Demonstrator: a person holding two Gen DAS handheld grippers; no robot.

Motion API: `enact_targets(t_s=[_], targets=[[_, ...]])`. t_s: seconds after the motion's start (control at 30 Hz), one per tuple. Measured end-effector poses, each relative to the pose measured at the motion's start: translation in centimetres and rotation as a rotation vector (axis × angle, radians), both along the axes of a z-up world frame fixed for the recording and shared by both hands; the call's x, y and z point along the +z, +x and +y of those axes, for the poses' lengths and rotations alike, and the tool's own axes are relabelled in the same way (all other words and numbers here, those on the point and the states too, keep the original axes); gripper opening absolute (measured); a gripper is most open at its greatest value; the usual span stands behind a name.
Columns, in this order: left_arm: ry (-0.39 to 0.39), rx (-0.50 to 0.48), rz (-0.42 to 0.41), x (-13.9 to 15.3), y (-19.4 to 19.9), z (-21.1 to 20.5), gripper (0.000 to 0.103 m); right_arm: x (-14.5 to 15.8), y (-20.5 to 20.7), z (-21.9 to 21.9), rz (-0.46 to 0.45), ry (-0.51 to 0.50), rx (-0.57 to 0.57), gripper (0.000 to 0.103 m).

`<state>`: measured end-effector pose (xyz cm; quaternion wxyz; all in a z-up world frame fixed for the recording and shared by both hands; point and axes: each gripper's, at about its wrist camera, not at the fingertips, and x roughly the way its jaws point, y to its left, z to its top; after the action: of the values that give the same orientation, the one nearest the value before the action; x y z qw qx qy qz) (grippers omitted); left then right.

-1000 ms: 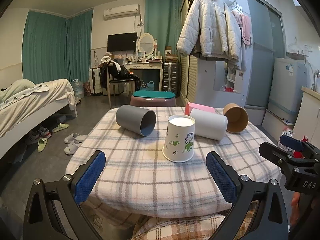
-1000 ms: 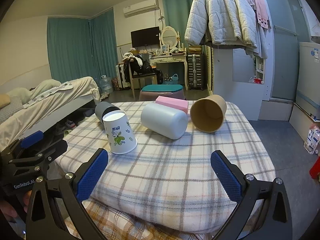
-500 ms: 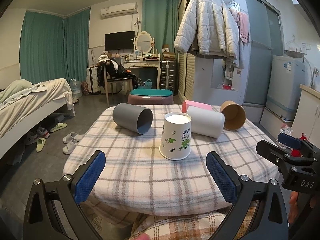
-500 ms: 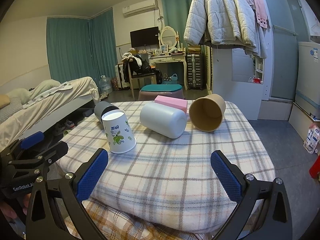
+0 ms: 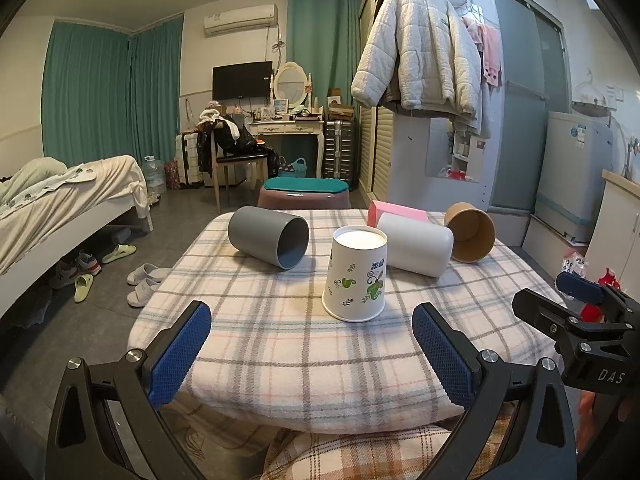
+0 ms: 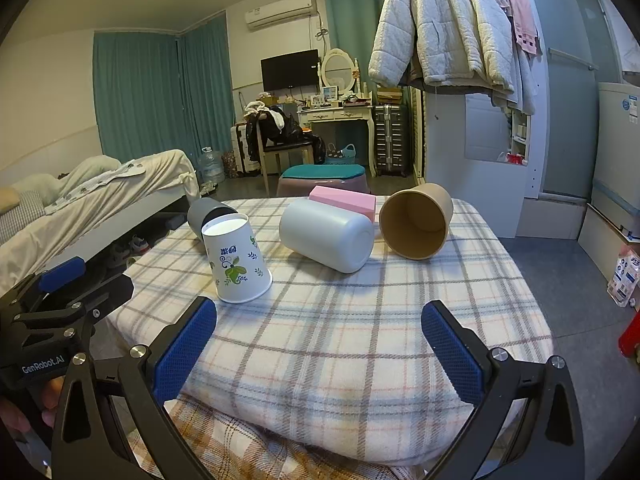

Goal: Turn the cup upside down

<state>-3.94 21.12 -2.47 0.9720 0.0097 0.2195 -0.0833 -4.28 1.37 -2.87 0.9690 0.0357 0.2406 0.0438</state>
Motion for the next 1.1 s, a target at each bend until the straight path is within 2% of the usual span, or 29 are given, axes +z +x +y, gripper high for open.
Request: enact_targets(t_s=[1.1], targets=[[0.008,0.031,0.007,-0.43,0.31,0.74,0.103,-0.61,0.03,0.49,0.015,0.000,0.009,0.103]])
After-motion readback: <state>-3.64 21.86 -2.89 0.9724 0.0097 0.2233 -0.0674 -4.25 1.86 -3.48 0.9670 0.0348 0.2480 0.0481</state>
